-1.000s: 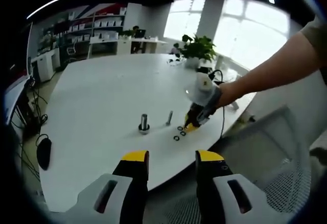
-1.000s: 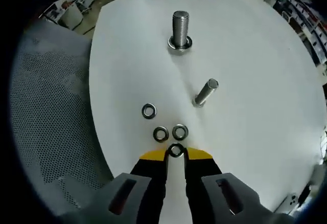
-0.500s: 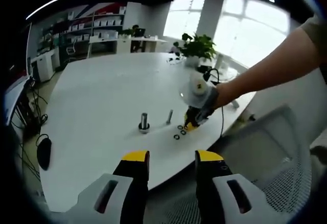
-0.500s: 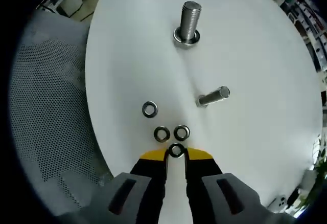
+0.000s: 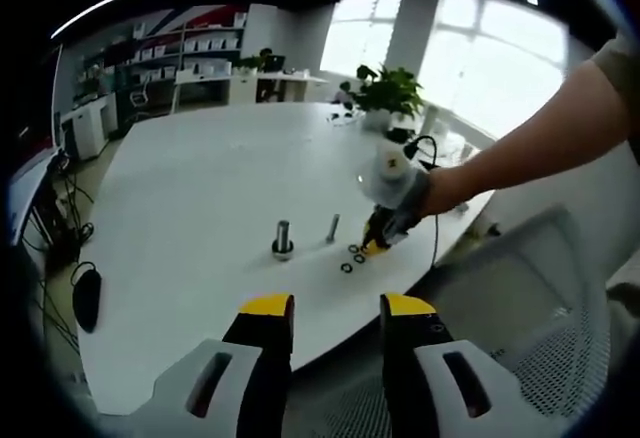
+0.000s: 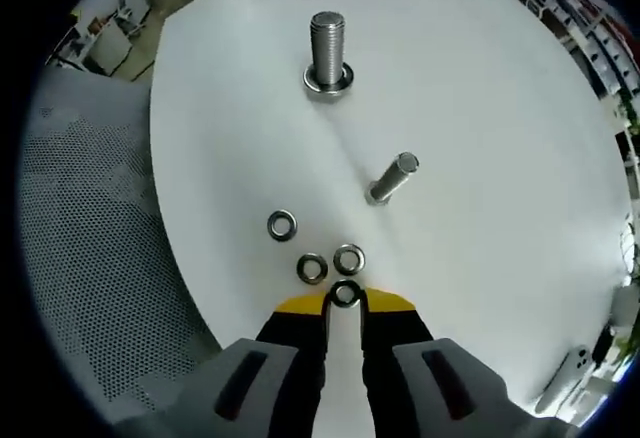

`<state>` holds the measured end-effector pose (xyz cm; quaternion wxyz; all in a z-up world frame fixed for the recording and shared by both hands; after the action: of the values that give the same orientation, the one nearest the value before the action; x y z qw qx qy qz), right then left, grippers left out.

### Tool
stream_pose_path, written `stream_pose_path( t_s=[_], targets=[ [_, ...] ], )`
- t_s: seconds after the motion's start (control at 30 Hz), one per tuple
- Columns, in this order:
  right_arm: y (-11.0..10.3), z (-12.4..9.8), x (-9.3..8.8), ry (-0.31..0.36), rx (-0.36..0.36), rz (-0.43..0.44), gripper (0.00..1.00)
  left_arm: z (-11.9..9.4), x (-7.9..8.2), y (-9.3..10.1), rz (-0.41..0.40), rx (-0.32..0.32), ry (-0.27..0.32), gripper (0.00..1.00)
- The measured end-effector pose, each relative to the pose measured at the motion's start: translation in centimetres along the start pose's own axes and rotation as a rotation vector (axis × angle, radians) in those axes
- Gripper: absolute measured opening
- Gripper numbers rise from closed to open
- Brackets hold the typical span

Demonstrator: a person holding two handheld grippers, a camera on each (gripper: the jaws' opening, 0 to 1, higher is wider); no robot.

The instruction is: Place the washer onto the threaded stud by aligning its center hole with the stud, sliding it down to the base, and recovering from edge contact or off-axis alignment until the washer reaches the visible bottom stop.

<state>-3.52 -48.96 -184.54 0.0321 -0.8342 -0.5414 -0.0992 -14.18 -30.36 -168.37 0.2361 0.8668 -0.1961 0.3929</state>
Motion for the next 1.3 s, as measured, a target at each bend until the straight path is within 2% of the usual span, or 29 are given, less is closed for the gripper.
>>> stream_pose_path(
  t_s=[0.1, 0.2, 0.4, 0.53, 0.77, 0.87, 0.93, 1.2, 1.3],
  targets=[
    [-0.1, 0.0, -0.1, 0.02, -0.007, -0.03, 0.14, 0.0, 0.0, -0.1, -0.001, 0.004, 0.001, 0.32],
    [-0.1, -0.1, 0.0, 0.026, -0.017, -0.021, 0.13, 0.0, 0.0, -0.1, -0.003, 0.006, 0.001, 0.32],
    [-0.2, -0.1, 0.0, 0.016, -0.027, -0.009, 0.13, -0.2, 0.4, -0.2, 0.002, 0.011, 0.022, 0.32],
    [-0.3, -0.5, -0.3, 0.015, -0.037, -0.026, 0.13, 0.0, 0.1, -0.1, 0.002, 0.004, 0.007, 0.33],
    [0.4, -1.7, -0.4, 0.053, -0.058, 0.041, 0.13, 0.0, 0.3, 0.2, 0.007, -0.007, 0.017, 0.33],
    [0.8, -2.5, 0.4, 0.11, -0.069, 0.07, 0.13, -0.1, 0.3, 0.1, 0.004, -0.006, 0.021, 0.33],
    [0.9, -3.2, 0.7, 0.118, -0.065, 0.08, 0.13, -0.1, 0.3, 0.1, 0.003, -0.006, 0.021, 0.33],
    [1.7, -5.1, 2.6, 0.179, -0.079, 0.06, 0.13, -0.1, 0.4, 0.1, 0.004, -0.003, 0.025, 0.33],
    [2.1, -6.4, 4.3, 0.219, -0.084, 0.035, 0.13, -0.1, 0.5, 0.0, 0.002, -0.003, 0.029, 0.33]
  ],
)
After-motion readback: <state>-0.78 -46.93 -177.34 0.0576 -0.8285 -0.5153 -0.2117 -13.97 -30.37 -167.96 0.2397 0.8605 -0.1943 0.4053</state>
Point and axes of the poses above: the point that each gripper's makers call its tool centre point, and the gripper's own axes: z roughly forward along the fingers, y roughly to its right, x roughly out of its top, the point moved 1 cm from there along -z, roughly backward along the fingers, and after that the axes turned 3 degrees about -z, right-handed, at the moved point
